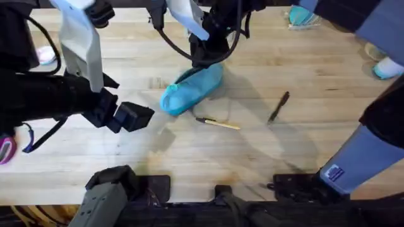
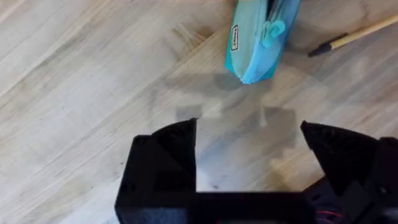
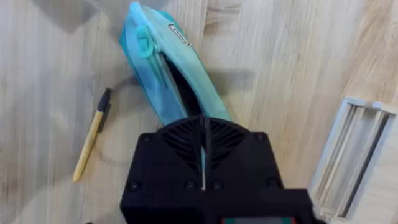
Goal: Unzip the bag, pick up the pens from the table one at a time and place them inside, then zip the bag closed.
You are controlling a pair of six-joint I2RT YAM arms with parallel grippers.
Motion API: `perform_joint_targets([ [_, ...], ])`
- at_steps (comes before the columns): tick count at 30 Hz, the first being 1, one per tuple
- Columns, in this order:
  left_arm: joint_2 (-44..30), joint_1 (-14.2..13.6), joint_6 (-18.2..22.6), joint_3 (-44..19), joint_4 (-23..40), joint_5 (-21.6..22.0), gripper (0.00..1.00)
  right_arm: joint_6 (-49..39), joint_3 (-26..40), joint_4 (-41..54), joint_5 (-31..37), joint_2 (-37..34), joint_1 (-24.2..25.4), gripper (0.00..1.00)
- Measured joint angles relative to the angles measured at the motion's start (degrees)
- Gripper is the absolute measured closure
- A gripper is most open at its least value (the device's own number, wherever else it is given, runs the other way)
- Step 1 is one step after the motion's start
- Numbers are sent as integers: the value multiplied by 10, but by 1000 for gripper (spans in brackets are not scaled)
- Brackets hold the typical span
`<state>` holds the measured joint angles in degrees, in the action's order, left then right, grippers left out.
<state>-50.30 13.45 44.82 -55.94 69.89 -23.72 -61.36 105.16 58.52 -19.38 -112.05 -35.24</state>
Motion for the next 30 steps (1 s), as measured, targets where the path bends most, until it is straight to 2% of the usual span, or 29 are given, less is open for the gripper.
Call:
perform_joint_targets([
  [17, 0, 0, 0, 0, 0, 0, 7, 0, 0, 9, 0, -53, 2, 968],
  [21, 0, 0, 0, 0, 0, 0, 8, 0, 0, 9, 0, -91, 2, 969],
  [30, 0, 0, 0, 0, 0, 0, 7, 0, -1, 13, -7, -91, 3, 968],
])
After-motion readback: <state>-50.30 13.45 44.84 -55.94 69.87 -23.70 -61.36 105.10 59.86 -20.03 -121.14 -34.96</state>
